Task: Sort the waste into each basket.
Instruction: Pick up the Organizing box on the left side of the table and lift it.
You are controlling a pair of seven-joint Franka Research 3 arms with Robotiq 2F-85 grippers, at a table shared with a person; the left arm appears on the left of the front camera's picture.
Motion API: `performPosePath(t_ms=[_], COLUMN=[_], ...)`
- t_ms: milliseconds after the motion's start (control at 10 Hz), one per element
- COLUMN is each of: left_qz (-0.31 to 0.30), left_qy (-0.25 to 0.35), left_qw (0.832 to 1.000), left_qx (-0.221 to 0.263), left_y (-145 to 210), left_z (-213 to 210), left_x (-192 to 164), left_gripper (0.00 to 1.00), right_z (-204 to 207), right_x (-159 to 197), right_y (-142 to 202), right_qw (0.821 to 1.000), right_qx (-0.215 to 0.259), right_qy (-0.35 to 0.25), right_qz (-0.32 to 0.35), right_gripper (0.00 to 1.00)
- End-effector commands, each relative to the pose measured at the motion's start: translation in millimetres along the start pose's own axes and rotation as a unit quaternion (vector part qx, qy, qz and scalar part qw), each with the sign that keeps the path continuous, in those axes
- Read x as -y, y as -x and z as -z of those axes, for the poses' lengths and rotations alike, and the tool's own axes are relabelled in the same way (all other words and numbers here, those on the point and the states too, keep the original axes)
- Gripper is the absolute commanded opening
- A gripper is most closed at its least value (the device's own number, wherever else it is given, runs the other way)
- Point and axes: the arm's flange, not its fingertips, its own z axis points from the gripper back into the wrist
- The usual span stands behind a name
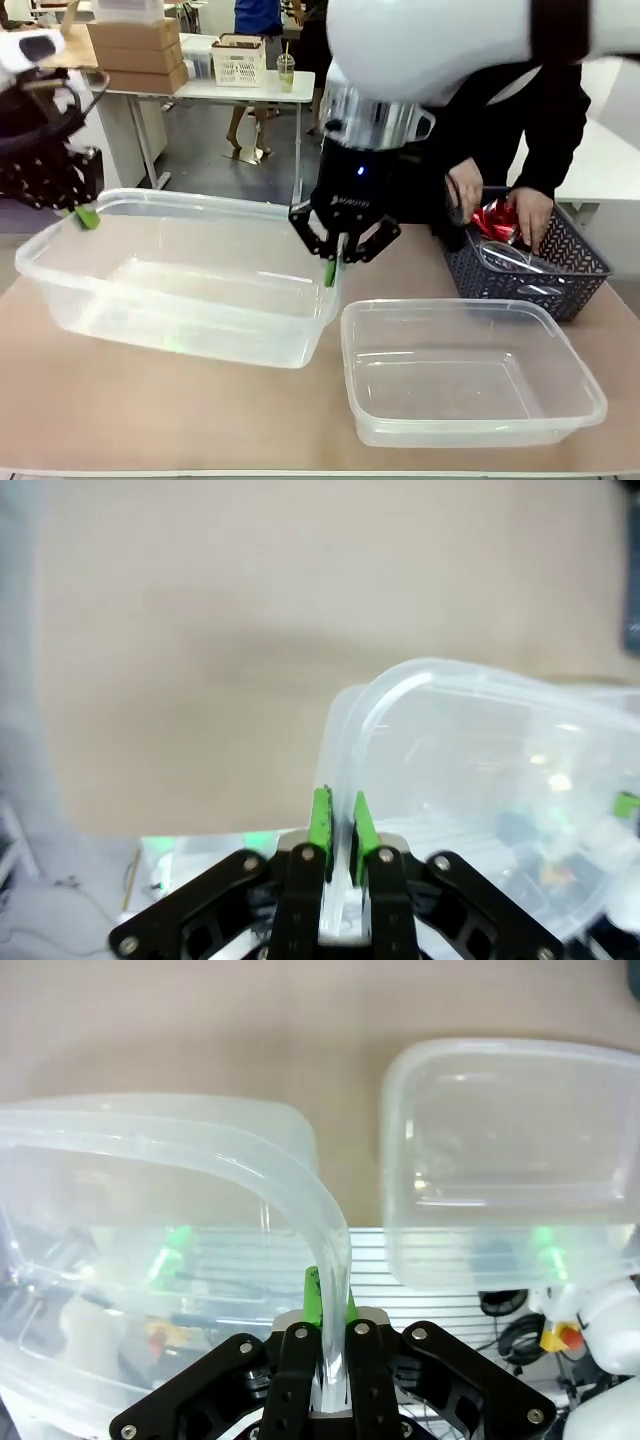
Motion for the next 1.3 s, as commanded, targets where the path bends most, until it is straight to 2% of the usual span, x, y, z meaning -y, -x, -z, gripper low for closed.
performPosePath(t_ms=[0, 200, 300, 400, 600, 700, 900, 1000, 1100, 1200], left_qz=[-0.02, -0.02, -0.002, 0.018, 0.03, 0.026, 0.035, 0.046, 0.054, 0.062], left_qy=[0.002, 0.002, 0.0, 0.031, 0.095, 0.099, 0.116, 0.1, 0.104, 0.129], left_qw=[1.0, 1.0, 1.0, 0.999, 0.991, 0.991, 0.99, 0.992, 0.992, 0.989], left_qx=[0.007, 0.007, -0.011, -0.002, 0.084, 0.09, 0.073, 0.057, 0.042, 0.047], left_y=[3.9, 3.9, 0.6, -4.3, -15.8, -23.6, -32.3, -37.0, -40.4, -42.3], left_z=[10.3, 10.3, 5.8, 12.7, 34.7, 54.7, 85.9, 99.9, 108.7, 108.0], left_x=[-20.5, -20.5, -2.1, 8.2, 25.0, 34.6, 52.7, 62.7, 71.0, 76.9], left_gripper=[0.01, 0.01, 0.09, 0.09, 0.09, 0.09, 0.09, 0.09, 0.09, 0.09], right_z=[14.9, 14.9, 0.9, 2.4, -7.2, -13.3, -19.5, -19.4, -16.7, -10.6], right_x=[-12.1, -12.1, -2.1, 15.3, 45.7, 66.0, 104.0, 114.4, 120.5, 125.4], right_y=[-2.4, -2.4, -1.9, -17.7, -43.0, -51.5, -62.9, -64.4, -66.4, -70.6], right_qw=[1.0, 1.0, 1.0, 0.999, 0.998, 0.997, 0.996, 0.996, 0.995, 0.995], right_qx=[-0.006, -0.006, 0.004, 0.02, 0.008, -0.001, -0.018, -0.009, 0.001, 0.008], right_qy=[-0.005, -0.005, -0.003, 0.008, 0.05, 0.068, 0.067, 0.058, 0.056, 0.053], right_qz=[-0.001, -0.001, 0.002, -0.028, -0.031, -0.033, -0.059, -0.074, -0.078, -0.084], right_gripper=[0.0, 0.0, 0.04, 0.04, 0.04, 0.04, 0.04, 0.04, 0.04, 0.04])
